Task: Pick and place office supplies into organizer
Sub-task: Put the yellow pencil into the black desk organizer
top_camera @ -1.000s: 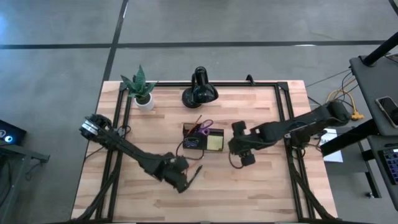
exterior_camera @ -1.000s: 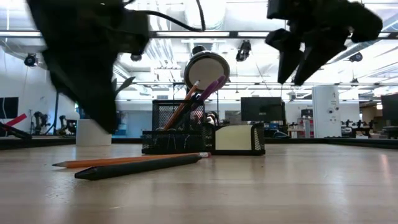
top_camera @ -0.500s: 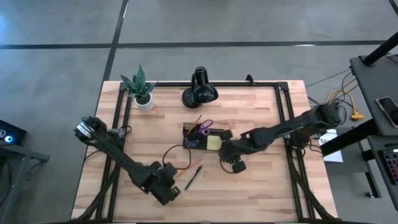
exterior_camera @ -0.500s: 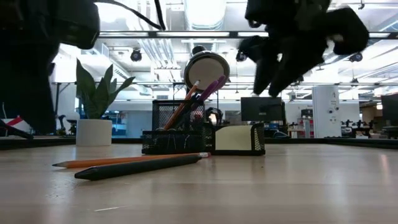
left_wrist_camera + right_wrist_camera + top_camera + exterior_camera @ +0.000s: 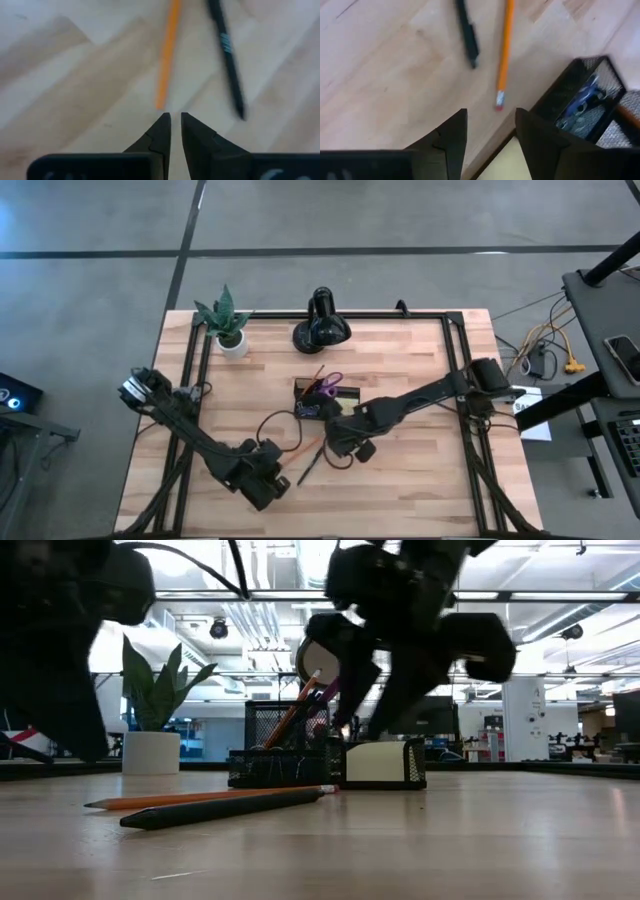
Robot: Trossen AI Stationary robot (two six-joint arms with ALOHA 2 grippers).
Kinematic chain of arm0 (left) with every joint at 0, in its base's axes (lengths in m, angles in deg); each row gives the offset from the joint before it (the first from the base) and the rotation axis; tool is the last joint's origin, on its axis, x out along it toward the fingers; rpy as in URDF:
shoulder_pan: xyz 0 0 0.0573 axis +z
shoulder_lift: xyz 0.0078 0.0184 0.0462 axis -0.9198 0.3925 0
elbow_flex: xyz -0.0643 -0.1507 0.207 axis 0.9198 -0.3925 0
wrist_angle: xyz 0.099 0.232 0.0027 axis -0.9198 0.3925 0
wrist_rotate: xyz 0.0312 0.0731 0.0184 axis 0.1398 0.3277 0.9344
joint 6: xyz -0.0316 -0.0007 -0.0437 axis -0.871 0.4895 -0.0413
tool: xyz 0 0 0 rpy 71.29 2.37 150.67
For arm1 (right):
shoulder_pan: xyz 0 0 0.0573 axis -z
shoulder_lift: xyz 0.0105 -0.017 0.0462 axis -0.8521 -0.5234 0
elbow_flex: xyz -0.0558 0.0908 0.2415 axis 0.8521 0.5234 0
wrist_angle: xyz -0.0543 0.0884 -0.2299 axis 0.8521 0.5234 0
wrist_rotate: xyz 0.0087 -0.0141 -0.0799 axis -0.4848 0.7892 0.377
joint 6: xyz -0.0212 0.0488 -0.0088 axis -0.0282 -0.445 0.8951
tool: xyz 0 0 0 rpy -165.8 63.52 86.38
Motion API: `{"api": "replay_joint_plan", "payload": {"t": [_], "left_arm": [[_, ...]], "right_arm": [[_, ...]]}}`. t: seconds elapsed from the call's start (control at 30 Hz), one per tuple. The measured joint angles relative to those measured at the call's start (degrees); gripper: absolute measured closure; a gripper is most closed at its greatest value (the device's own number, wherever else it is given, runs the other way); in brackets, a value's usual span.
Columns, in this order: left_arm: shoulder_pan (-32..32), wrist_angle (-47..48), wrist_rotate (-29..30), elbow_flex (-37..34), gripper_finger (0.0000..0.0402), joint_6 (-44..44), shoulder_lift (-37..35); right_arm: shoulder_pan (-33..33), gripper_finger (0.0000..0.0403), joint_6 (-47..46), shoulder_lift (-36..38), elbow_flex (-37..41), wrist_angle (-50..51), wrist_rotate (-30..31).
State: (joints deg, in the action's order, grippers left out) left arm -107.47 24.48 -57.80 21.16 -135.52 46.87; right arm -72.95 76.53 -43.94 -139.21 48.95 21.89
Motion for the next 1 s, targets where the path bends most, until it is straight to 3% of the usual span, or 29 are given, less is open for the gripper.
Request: {"api": "replay_joint_plan", "payload": {"t": [0.23, 0.53, 0.7, 1.0], "left_arm": [[-1.2, -3.0, -0.1, -1.7, 0.0399, 1.3, 0.0], [-1.2, -8.6, -0.2, -4.8, 0.0401, 1.3, 0.0], [-1.2, -10.3, -0.1, -6.8, 0.0401, -1.2, 0.0], [-1.0, -10.6, 2.5, -6.7, 0.0402, -3.2, -0.5]], "right_arm": [[2.7, 0.0269, 2.5, -3.1, -3.9, 0.5, -2.8], [6.6, 0.0340, -3.9, -3.2, -3.7, 1.1, -9.3], [6.7, 0.0376, -4.0, -3.2, -3.7, 1.1, -9.9], [6.7, 0.0394, -1.1, -3.2, -3.0, 2.3, -10.3]]}}
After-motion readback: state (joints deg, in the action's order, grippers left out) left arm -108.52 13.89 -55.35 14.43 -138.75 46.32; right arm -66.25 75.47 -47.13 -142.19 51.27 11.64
